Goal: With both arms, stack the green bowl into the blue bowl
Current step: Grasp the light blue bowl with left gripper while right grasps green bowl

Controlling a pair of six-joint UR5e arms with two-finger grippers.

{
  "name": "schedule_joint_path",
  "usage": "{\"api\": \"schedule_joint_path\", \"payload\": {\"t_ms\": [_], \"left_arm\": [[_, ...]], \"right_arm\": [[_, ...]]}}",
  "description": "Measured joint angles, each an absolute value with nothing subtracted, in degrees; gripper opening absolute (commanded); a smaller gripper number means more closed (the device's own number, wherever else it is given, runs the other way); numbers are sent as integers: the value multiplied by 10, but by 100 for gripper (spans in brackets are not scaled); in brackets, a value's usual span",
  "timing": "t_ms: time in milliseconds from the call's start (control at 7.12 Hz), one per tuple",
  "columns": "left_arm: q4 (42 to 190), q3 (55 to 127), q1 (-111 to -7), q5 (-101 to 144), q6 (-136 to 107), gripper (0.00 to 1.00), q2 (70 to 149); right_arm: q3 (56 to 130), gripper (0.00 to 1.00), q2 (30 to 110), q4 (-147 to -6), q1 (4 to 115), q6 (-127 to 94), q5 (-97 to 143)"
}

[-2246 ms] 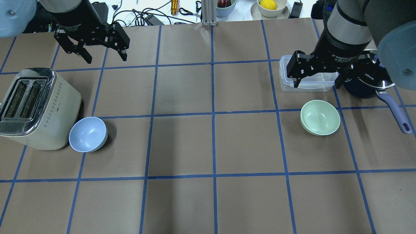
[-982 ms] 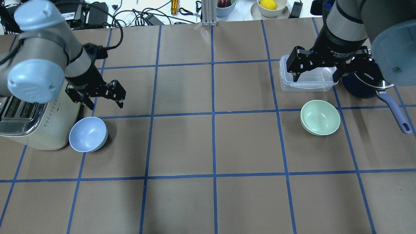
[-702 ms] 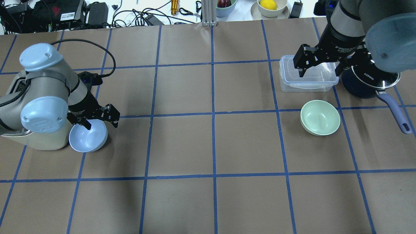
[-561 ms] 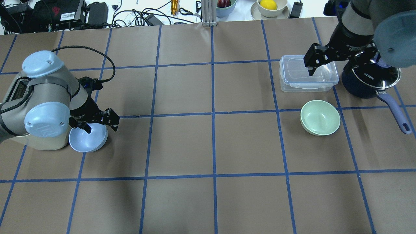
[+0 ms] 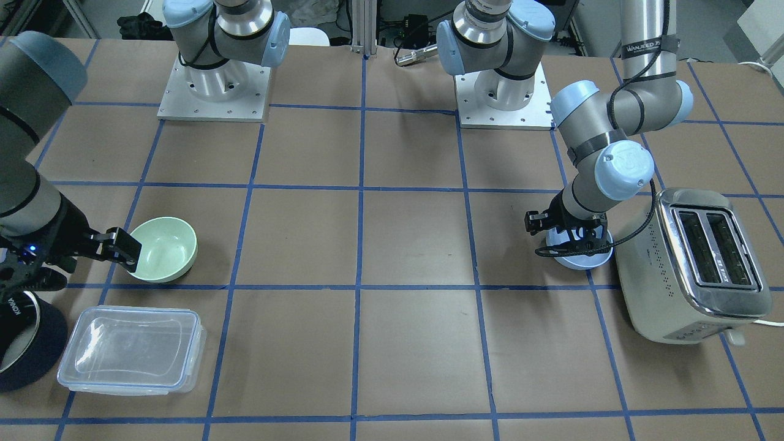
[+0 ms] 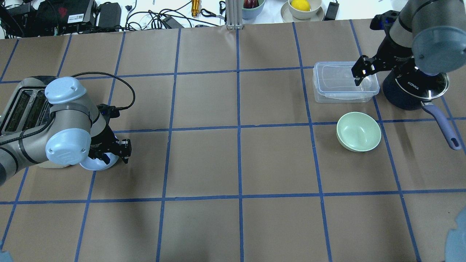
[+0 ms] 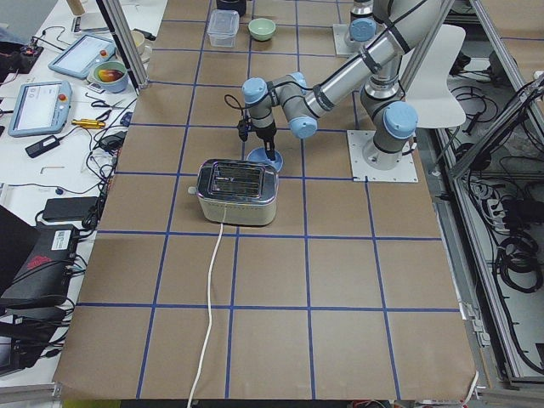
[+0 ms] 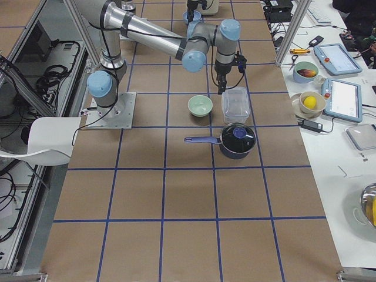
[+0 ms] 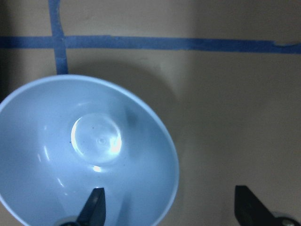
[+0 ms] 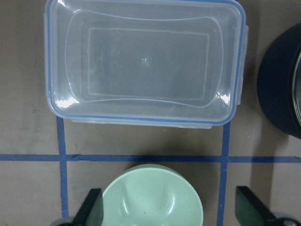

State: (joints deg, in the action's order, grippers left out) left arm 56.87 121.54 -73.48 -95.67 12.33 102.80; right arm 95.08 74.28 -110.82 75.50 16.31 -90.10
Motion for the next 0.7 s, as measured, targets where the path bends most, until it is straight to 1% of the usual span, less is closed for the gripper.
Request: {"api": "schedule_joint_path", "payload": {"t_ms": [421,561,702], "left_arm": [[579,1190,-751,-960,118,0,1020],[594,1170,-783,-958,99,0,1013],[609,1141,-841,-952,52,0,1011]], "right_arm": [[967,100,694,-1151,753,196,-901],[981,100,689,-1157,745,220,-902],[1008,100,689,-1163,728,246,-903]]}}
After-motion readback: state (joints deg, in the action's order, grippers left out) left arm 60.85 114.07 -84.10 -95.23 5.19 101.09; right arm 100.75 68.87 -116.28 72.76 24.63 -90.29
